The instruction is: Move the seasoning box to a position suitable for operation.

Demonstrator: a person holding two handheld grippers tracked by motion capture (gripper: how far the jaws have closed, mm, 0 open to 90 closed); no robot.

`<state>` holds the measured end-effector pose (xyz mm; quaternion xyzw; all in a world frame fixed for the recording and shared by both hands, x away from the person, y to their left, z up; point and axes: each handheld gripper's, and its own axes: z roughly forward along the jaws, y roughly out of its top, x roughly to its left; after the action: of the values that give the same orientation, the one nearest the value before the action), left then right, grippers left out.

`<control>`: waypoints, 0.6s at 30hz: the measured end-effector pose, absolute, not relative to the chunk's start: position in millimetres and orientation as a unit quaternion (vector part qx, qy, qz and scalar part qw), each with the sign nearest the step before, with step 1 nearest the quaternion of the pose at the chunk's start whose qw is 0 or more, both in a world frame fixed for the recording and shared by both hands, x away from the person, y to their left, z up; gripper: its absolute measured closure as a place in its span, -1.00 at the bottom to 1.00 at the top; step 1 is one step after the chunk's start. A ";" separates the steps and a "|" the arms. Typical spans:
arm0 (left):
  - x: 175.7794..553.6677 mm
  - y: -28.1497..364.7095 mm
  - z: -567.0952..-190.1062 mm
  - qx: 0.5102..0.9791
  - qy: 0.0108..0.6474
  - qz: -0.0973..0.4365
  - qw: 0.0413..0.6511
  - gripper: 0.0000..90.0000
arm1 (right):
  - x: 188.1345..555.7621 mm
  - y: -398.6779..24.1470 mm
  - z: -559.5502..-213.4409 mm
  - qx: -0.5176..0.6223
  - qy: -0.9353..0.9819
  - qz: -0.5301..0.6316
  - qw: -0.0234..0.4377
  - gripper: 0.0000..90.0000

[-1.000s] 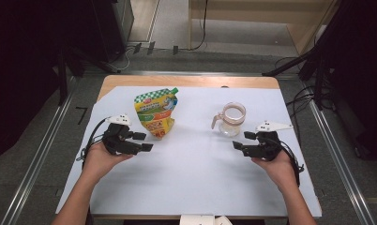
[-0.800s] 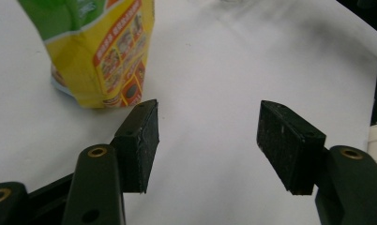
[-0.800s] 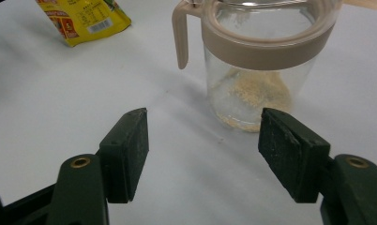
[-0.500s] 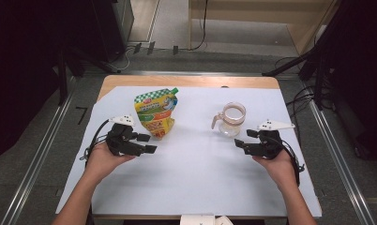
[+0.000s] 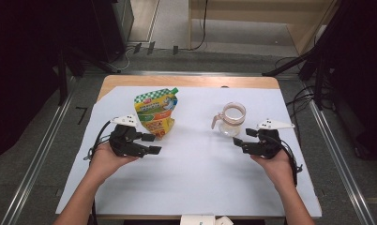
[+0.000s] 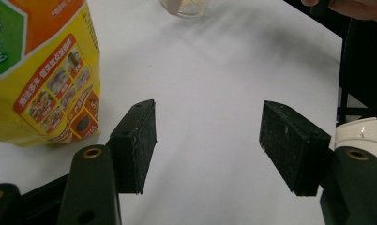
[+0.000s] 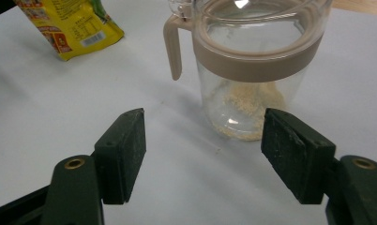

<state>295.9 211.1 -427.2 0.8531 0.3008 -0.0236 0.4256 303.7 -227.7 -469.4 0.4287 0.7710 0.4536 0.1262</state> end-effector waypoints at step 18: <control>309.5 170.4 -424.7 0.874 0.272 -0.020 0.402 -0.17 | 340.5 -231.7 -491.3 0.469 0.743 0.456 0.141 -0.69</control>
<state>309.5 170.4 -424.7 0.8740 0.2720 -0.0200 0.4022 340.5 -231.7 -491.3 0.4689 0.7431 0.4561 0.1413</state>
